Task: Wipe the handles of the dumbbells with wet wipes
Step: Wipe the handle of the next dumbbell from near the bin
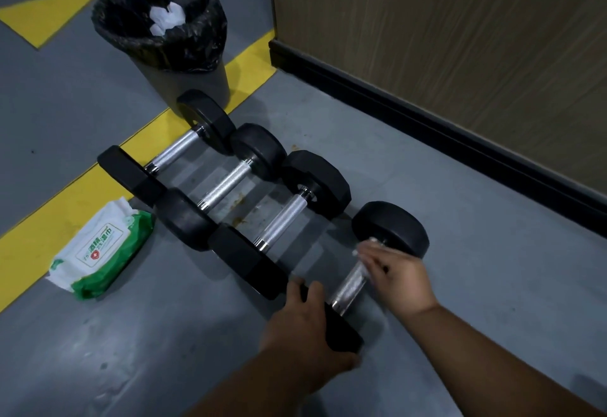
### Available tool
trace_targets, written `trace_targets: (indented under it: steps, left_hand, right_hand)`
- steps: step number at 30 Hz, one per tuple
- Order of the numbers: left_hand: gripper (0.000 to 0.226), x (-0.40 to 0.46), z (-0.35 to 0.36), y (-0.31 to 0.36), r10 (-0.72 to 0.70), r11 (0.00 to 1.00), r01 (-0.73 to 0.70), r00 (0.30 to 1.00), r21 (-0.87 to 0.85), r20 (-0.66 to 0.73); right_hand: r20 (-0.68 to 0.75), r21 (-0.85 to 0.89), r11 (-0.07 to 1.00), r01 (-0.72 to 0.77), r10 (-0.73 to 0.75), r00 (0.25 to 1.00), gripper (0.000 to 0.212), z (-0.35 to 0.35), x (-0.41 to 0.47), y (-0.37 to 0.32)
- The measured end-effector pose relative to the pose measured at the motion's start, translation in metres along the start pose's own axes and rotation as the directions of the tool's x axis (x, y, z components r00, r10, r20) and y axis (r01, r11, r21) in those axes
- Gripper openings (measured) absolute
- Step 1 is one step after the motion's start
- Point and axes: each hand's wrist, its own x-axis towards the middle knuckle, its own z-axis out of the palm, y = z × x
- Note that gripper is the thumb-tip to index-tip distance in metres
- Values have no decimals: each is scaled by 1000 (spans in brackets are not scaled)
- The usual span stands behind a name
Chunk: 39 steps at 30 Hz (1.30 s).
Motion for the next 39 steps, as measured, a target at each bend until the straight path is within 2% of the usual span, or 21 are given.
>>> trace_targets:
  steps: [2,4,7,9,11,12,13,15,18,19,21,23,25,27,29,30,31,33,34,37,39]
  left_hand:
    - [99,-2,-1,1,7,1000,-7,1000,0,3]
    - [98,-2,-2,2,11,1000,-11,1000,6,9]
    - [97,-1,-3,2,14,1000,-14,1000,10,6]
    - [98,-2,-2,1,6,1000,-6,1000,17,6]
    - [98,-4,0,2,-11,1000,11,1000,20,13]
    - [98,-5,0,3,-16,1000,15,1000,22,15]
    - [98,-6,0,5,-15,999,15,1000,29,15]
    - [98,-7,1,8,-8,999,8,1000,46,12]
    - [96,-8,1,9,-9,999,9,1000,41,4]
    - [96,-8,1,8,-10,999,10,1000,40,-1]
    - [96,-9,2,8,-15,999,15,1000,52,-1]
    - [96,-10,3,11,-19,998,19,1000,64,-1]
    - [98,-10,5,12,-18,997,17,1000,73,1]
    - [98,-11,7,13,-21,998,21,1000,64,7]
    - [97,-12,6,14,-22,997,22,1000,69,11]
    - [96,-12,5,14,-20,997,19,1000,81,9]
    - [97,-12,4,15,-22,996,20,1000,89,11]
    - [97,-14,4,17,-25,996,24,1000,90,15]
    - [97,-14,4,16,-25,995,24,1000,92,14]
    - [95,-13,5,16,-18,995,16,1000,97,19]
    - [91,-13,4,16,-10,995,6,999,95,44]
  right_hand:
    - [-46,12,997,-72,72,996,18,3,-8,-4]
    - [87,25,997,67,-68,994,18,9,-30,-19]
    - [265,71,968,240,-250,931,21,7,-37,-19]
    - [192,18,978,209,-208,959,20,3,-18,-7]
    - [24,7,1000,1,-1,1000,20,0,-7,0]
    - [-19,8,999,-48,49,999,20,0,-10,0]
    - [-15,15,999,-34,34,999,19,2,-16,-5]
    - [115,39,993,110,-114,987,22,6,-34,-18]
    - [281,74,956,282,-292,914,21,4,-34,-17]
    - [258,45,958,282,-284,924,20,2,-25,-11]
    - [81,6,993,118,-118,990,18,-1,-12,0]
    - [-18,-4,1000,0,0,1000,17,2,-17,-1]
    - [96,-5,996,87,-86,992,20,11,-32,-15]
    - [240,59,973,224,-231,943,22,12,-42,-18]
    - [254,29,955,294,-291,922,18,5,-28,-7]
    - [178,-4,969,248,-243,953,15,1,-17,1]
    - [72,-17,990,139,-137,988,15,-2,-9,6]
    - [-34,10,1000,-27,28,999,18,-1,-11,3]
    - [-9,24,1000,-18,19,1000,21,3,-19,-5]
    - [213,73,976,207,-218,952,22,10,-44,-22]
    - [233,51,965,257,-262,936,18,6,-34,-13]
